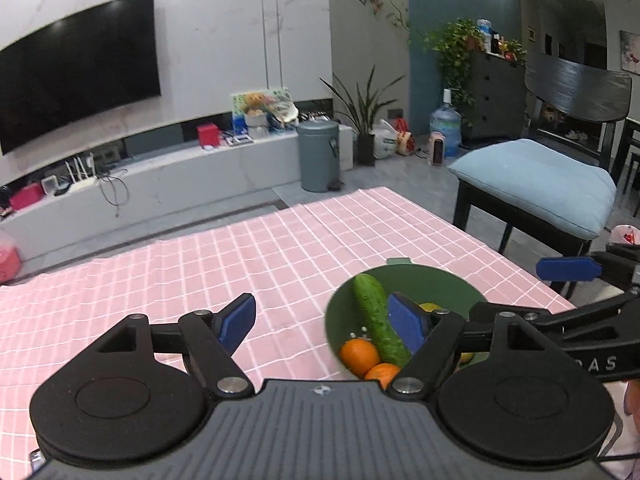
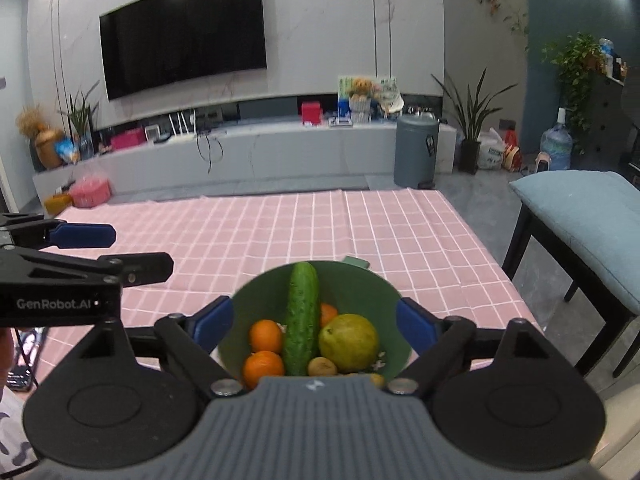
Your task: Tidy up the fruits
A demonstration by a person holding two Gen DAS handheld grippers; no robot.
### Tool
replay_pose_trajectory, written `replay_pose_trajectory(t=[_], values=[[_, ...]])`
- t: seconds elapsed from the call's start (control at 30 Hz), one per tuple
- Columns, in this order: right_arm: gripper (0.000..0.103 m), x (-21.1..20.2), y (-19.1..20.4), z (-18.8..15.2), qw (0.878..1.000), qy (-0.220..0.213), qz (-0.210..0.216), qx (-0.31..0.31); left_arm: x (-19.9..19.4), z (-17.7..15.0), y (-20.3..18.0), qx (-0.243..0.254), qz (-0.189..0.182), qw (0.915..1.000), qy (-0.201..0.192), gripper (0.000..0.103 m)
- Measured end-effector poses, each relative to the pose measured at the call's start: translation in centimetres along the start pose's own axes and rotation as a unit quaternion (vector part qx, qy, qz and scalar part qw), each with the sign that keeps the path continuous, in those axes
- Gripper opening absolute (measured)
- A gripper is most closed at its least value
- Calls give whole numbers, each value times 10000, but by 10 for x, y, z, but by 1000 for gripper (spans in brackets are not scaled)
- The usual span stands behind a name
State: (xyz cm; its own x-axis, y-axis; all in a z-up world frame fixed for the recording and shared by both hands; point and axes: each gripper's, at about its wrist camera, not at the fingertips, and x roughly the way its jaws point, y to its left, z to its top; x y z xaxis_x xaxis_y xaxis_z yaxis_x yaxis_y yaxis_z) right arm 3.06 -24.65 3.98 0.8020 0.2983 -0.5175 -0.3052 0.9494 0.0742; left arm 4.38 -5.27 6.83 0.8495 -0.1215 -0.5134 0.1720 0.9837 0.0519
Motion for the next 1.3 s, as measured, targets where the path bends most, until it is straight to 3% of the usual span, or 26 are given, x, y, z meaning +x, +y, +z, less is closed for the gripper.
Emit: replay_pose_trajectory(t=[0.2, 0.63, 0.9, 1.1, 1.3], values=[[87, -18, 19, -20, 9995, -254, -12, 178, -10, -16, 10, -129, 204, 9997, 4, 88], [90, -23, 42, -68, 9995, -260, -153, 103, -5, -82, 26, -530, 511, 9956, 584, 88], [92, -23, 40, -85, 9988, -383, -154, 254, -9, -114, 36, -694, 534, 9948, 529, 88], [94, -19, 39, -90, 9984, -430, -76, 363, -10, -120, 26, -425, 564, 9966, 430, 88], [94, -17, 45, -94, 9987, -432, -106, 260, -11, -122, 33, -588, 502, 9962, 407, 88]])
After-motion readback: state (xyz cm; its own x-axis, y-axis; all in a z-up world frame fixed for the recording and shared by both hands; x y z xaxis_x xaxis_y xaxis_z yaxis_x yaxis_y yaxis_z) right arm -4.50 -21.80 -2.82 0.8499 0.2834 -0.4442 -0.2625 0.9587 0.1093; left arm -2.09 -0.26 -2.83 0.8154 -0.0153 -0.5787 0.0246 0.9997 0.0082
